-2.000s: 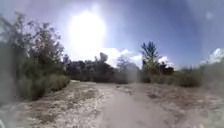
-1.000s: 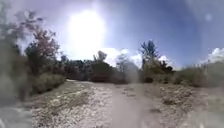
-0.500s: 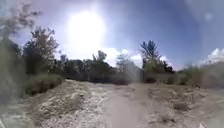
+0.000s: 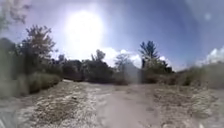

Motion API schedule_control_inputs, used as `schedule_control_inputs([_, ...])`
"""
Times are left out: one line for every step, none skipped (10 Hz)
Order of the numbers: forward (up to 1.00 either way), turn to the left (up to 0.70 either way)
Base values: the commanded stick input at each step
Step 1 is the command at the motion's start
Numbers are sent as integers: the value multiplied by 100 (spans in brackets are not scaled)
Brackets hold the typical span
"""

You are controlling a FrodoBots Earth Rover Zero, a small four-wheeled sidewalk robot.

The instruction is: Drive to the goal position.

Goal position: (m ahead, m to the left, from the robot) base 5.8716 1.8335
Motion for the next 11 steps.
schedule_control_inputs([70, 0])
schedule_control_inputs([70, 0])
schedule_control_inputs([70, 0])
schedule_control_inputs([70, 3])
schedule_control_inputs([70, 14])
schedule_control_inputs([70, 14])
schedule_control_inputs([70, 14])
schedule_control_inputs([70, 14])
schedule_control_inputs([70, 14])
schedule_control_inputs([70, 14])
schedule_control_inputs([70, 14])
